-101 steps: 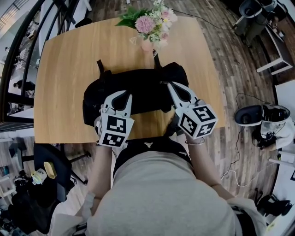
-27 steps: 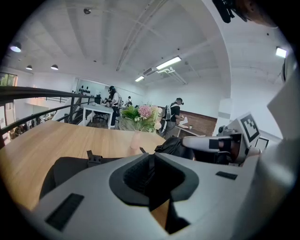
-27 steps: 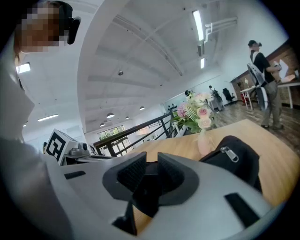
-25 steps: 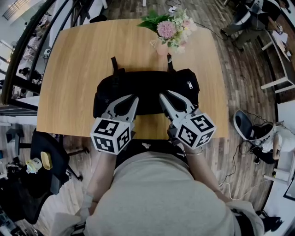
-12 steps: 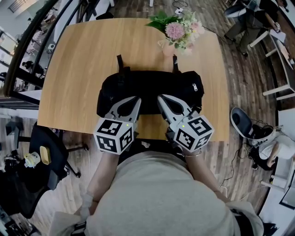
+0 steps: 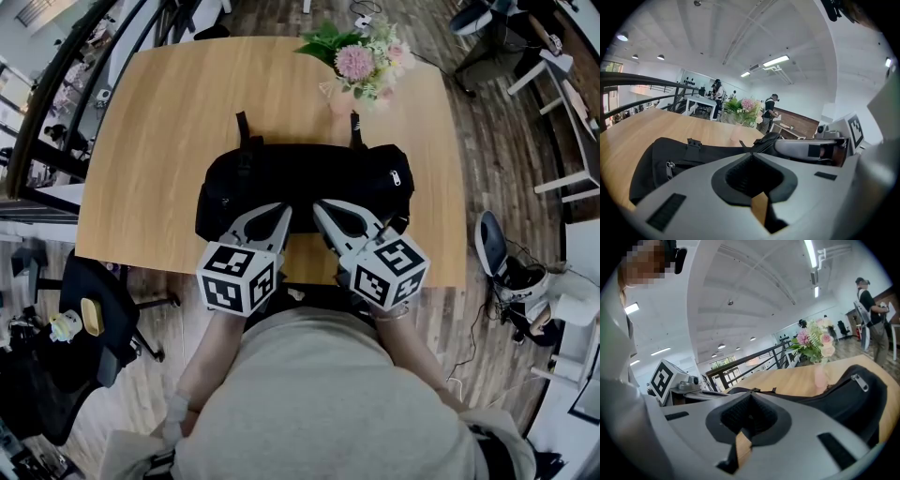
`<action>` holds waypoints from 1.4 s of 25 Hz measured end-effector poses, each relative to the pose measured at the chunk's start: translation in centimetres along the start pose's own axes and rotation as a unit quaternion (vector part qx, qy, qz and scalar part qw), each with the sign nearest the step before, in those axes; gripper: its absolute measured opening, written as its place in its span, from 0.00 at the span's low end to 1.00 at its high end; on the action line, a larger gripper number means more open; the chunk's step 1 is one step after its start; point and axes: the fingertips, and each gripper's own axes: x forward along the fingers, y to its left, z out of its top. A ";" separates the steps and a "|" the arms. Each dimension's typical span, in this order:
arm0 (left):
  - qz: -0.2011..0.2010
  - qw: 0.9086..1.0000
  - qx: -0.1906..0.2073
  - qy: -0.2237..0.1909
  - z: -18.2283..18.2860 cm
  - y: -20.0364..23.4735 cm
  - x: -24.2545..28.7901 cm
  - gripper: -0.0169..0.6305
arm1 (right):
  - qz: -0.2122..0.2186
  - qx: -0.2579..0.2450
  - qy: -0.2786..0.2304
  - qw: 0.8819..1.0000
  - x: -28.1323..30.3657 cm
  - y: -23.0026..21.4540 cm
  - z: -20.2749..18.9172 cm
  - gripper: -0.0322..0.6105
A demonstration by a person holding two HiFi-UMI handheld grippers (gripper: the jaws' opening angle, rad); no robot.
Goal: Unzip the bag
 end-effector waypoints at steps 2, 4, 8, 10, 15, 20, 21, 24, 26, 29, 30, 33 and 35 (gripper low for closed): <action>0.005 1.000 0.003 0.003 -0.1 0.1 0.1 0.07 | -0.010 0.005 0.004 1.000 0.0 -0.3 -0.2 0.06; 0.012 1.000 0.006 0.006 -0.2 0.2 0.1 0.06 | -0.018 0.010 0.006 1.000 -0.1 -0.6 -0.4 0.06; 0.017 1.000 0.009 0.010 -0.4 0.4 0.1 0.06 | -0.025 0.010 0.009 1.000 -0.2 -0.8 -0.5 0.06; 0.015 1.000 0.008 0.011 -0.6 0.3 0.2 0.06 | -0.027 0.010 0.012 1.000 -0.2 -0.9 -0.7 0.06; 0.012 1.000 0.008 0.014 -0.7 0.3 0.2 0.06 | -0.024 0.010 0.015 1.000 -0.1 -0.8 -0.9 0.06; 0.010 1.000 0.009 0.015 -0.8 0.2 0.4 0.06 | -0.021 0.011 0.013 1.000 -0.2 -0.9 -0.8 0.06; 0.010 1.000 0.008 0.015 -0.8 0.2 0.4 0.06 | -0.021 0.011 0.013 1.000 -0.2 -1.0 -0.8 0.06; 0.009 1.000 0.007 0.015 -0.8 0.2 0.5 0.06 | -0.020 0.014 0.010 1.000 -0.2 -1.0 -0.7 0.06; 0.009 1.000 0.007 0.015 -0.8 0.2 0.5 0.06 | -0.020 0.013 0.009 1.000 -0.1 -1.1 -0.7 0.06; 0.009 1.000 0.006 0.016 -0.7 0.2 0.6 0.06 | -0.021 0.011 0.010 1.000 -0.1 -1.3 -0.7 0.06; 0.009 1.000 0.006 0.016 -0.7 0.1 0.6 0.06 | -0.021 0.010 0.011 1.000 -0.1 -1.3 -0.7 0.06; 0.004 1.000 0.005 0.017 -0.7 -0.1 0.7 0.06 | -0.021 0.009 0.013 1.000 -0.2 -1.3 -0.7 0.06; 0.002 1.000 0.006 0.018 -0.7 -0.2 0.7 0.06 | -0.022 0.009 0.015 1.000 -0.2 -1.4 -0.8 0.06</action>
